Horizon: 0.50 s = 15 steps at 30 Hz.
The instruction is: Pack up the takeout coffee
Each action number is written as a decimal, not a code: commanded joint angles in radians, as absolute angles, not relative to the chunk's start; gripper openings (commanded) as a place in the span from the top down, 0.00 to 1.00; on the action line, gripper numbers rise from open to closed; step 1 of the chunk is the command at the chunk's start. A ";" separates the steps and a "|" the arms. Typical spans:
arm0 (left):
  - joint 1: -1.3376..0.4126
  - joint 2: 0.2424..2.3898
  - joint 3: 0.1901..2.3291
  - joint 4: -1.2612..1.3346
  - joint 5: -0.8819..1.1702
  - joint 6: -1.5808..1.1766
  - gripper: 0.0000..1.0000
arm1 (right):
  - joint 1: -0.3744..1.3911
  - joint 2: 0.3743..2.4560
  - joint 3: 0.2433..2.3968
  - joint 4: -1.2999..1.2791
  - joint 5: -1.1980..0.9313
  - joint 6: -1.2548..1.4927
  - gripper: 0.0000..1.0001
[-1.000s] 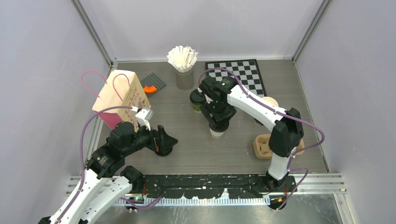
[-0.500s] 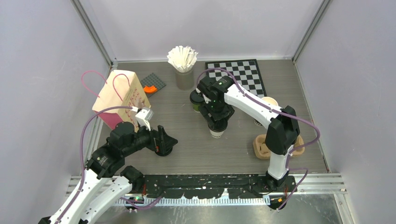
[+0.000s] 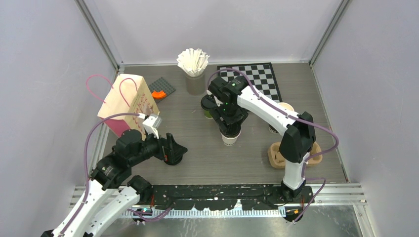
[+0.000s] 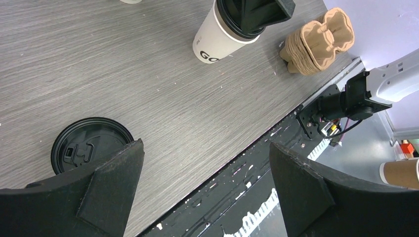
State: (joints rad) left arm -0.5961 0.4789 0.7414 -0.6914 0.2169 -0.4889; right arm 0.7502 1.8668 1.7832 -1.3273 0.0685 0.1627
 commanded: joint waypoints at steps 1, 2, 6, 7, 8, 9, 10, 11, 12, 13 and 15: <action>-0.599 0.465 0.748 -0.681 0.200 -0.475 0.00 | 0.739 1.895 1.815 -1.338 0.037 0.128 0.19; -0.599 0.467 0.748 -0.680 0.201 -0.476 0.00 | 0.737 1.900 1.812 -1.338 0.036 0.130 0.19; -0.599 0.468 0.749 -0.682 0.198 -0.475 0.00 | 0.730 1.915 1.794 -1.340 0.037 0.120 0.19; -0.600 0.468 0.750 -0.683 0.197 -0.474 0.00 | 0.727 1.917 1.789 -1.335 0.035 0.119 0.19; -0.599 0.467 0.750 -0.683 0.195 -0.474 0.00 | 0.724 1.917 1.784 -1.331 0.033 0.120 0.19; -0.599 0.466 0.750 -0.685 0.193 -0.474 0.00 | 0.722 1.917 1.780 -1.328 0.030 0.120 0.19; -0.599 0.466 0.750 -0.683 0.192 -0.474 0.00 | 0.719 1.917 1.776 -1.325 0.027 0.118 0.18; -0.599 0.465 0.750 -0.683 0.190 -0.474 0.00 | 0.715 1.918 1.772 -1.321 0.022 0.115 0.18; -0.600 0.464 0.750 -0.684 0.190 -0.473 0.00 | 0.712 1.918 1.768 -1.320 0.019 0.114 0.18; -0.600 0.464 0.750 -0.684 0.189 -0.473 0.00 | 0.709 1.919 1.765 -1.318 0.018 0.113 0.18; -0.600 0.465 0.749 -0.682 0.190 -0.472 0.00 | 0.707 1.919 1.762 -1.317 0.017 0.112 0.18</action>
State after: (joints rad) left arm -0.5961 0.4732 0.7414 -0.6941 0.2012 -0.4889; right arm 0.7155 1.9236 1.7809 -1.3228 0.0231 0.1341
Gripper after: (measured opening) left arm 0.996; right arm 0.824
